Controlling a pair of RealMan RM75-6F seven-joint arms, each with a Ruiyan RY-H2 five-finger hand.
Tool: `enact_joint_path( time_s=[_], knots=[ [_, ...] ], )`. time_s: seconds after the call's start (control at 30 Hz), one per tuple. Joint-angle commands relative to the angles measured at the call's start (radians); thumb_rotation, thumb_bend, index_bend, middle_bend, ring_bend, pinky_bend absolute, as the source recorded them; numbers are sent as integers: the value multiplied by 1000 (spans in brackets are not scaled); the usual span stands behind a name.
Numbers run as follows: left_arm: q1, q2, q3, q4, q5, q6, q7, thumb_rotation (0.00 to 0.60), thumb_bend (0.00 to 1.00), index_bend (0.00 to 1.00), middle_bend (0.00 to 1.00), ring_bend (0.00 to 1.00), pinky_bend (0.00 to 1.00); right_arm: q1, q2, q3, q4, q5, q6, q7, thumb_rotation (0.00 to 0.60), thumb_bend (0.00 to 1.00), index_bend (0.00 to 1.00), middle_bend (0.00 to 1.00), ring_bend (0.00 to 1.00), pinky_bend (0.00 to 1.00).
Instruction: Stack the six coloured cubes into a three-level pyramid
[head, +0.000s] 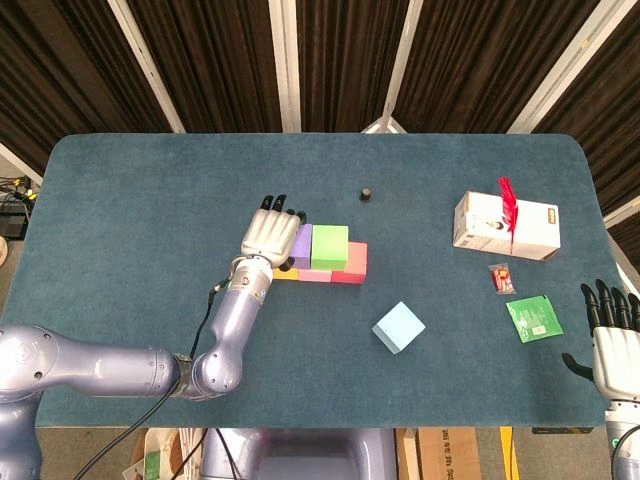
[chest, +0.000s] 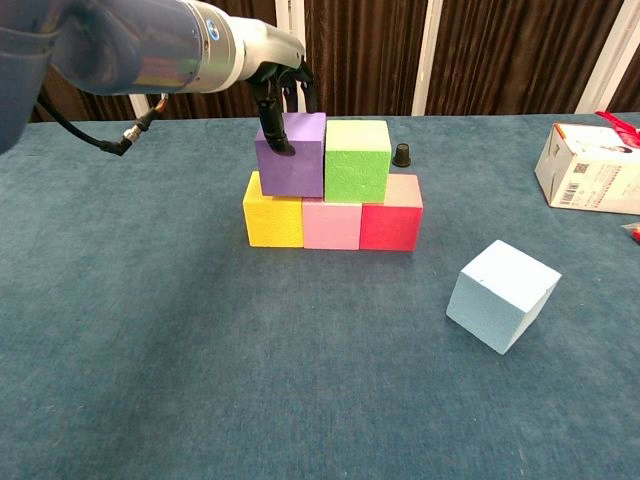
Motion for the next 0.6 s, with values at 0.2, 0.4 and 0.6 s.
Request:
enact_joint_path(
  time_s=[0.2, 0.4, 0.6],
  knots=[
    [-1, -19, -4, 12, 3, 31, 7, 600, 382, 291, 289, 0, 0, 0, 3, 0, -3, 3, -2, 1, 600, 129, 0, 27, 0, 0],
    [-4, -33, -8, 22, -12, 51, 30, 600, 382, 290, 289, 0, 0, 0, 4, 0, -5, 6, -4, 1, 600, 129, 0, 27, 0, 0],
    [-3, -39, -17, 22, -11, 54, 36, 600, 382, 290, 289, 0, 0, 0, 4, 0, -4, 7, -5, 1, 600, 129, 0, 27, 0, 0]
  ],
)
